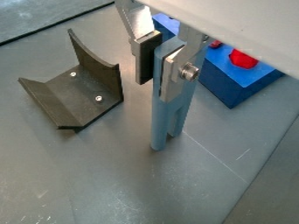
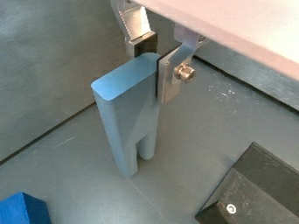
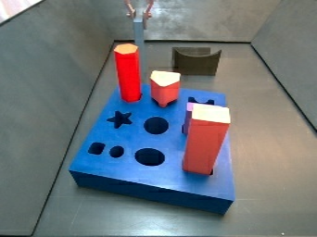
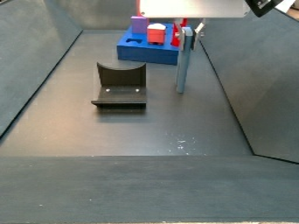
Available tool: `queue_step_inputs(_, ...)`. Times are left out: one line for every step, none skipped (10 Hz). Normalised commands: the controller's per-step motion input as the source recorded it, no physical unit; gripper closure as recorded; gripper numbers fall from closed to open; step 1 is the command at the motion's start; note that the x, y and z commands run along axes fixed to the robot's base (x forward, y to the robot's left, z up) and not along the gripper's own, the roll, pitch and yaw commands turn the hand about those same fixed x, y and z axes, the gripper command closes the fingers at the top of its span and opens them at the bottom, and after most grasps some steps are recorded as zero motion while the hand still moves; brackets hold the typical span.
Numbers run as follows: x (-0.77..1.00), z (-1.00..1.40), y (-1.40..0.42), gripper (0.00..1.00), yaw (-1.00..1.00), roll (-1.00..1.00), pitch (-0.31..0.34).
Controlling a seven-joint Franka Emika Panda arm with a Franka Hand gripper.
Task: Pick up the square-circle object. Move up. Rotate the square-circle object. Place the square-circle object on the fixture. Regrasp the square-circle object. Move to above the board. Insert the square-circle object.
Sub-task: Rotate the square-circle object.
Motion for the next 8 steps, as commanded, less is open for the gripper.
queue_step_inputs(0.01,-0.3,0.02,1.0,-0.05,0.03,-0.021)
queue_step_inputs(0.01,-0.3,0.02,1.0,-0.05,0.03,-0.021)
queue_step_inputs(0.01,-0.3,0.02,1.0,-0.05,0.03,-0.021)
queue_step_inputs(0.0,0.0,0.0,0.0,-0.05,0.03,-0.021)
queue_step_inputs(0.0,1.0,0.0,0.0,-0.05,0.04,-0.022)
queue_step_inputs(-0.02,1.0,0.0,0.0,-0.04,0.03,0.002)
queue_step_inputs(-0.03,0.87,0.0,0.0,-0.04,0.01,0.027)
queue_step_inputs(-0.02,0.66,0.0,0.0,-0.03,-0.03,0.041)
